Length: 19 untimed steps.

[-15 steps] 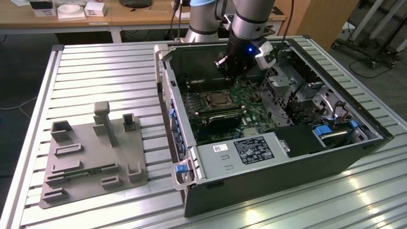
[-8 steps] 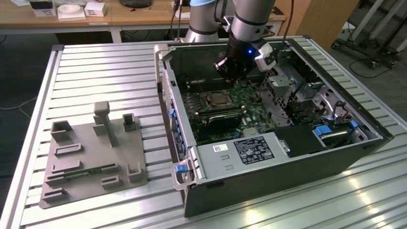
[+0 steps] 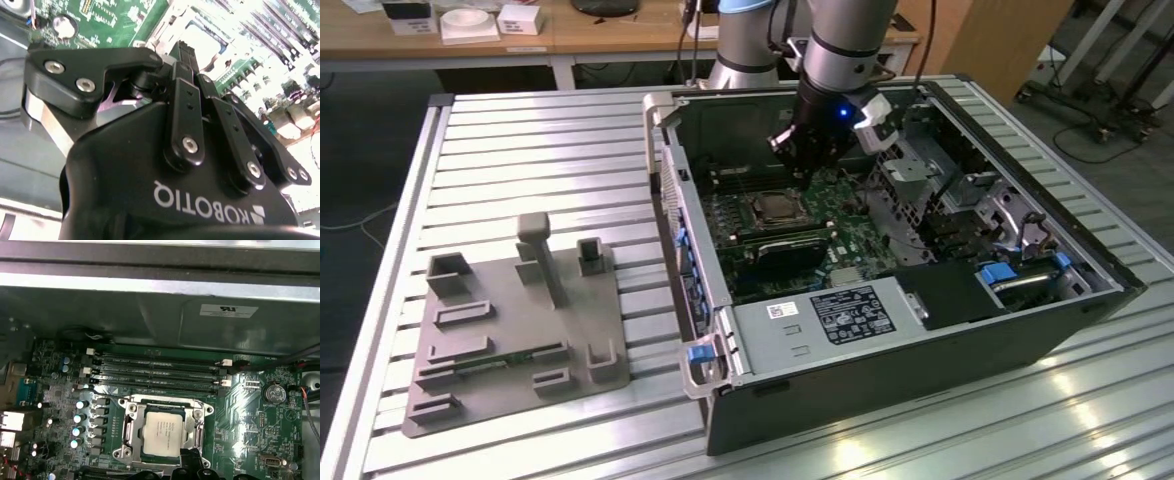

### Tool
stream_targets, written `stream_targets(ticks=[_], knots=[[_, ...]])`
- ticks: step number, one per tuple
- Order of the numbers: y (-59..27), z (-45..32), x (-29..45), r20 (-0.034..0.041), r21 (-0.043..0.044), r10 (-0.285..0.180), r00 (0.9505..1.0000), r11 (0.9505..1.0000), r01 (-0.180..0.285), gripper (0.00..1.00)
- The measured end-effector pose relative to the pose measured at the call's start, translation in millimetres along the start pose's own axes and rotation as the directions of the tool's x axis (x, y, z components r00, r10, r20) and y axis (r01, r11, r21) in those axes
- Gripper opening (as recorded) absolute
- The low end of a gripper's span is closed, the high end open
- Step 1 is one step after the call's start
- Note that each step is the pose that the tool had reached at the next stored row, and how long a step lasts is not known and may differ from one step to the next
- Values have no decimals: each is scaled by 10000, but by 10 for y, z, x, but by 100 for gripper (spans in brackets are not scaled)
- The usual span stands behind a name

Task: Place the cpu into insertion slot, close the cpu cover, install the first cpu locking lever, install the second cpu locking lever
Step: 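Close the cpu cover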

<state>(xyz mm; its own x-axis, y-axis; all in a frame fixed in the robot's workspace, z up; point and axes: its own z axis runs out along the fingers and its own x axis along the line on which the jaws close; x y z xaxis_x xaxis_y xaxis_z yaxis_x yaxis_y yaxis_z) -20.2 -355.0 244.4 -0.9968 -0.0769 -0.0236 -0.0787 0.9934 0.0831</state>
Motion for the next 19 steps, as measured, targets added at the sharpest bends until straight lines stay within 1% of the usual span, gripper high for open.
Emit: stream_targets(ticks=[2, 4, 6, 11, 16, 19], knots=[[-3, 1, 1, -40, -9, -463, 9989, 9989, 463, 10], [-5, 1, 7, -49, -12, -585, 9983, 9983, 585, 10], [-8, 1, 34, -54, -12, -623, 9980, 9981, 622, 10], [-26, 27, 165, -58, -15, -661, 9978, 9978, 660, 10], [-32, 85, 255, -69, -15, -634, 9980, 9980, 634, 10], [-38, 102, 350, -83, -17, -635, 9980, 9980, 634, 10]])
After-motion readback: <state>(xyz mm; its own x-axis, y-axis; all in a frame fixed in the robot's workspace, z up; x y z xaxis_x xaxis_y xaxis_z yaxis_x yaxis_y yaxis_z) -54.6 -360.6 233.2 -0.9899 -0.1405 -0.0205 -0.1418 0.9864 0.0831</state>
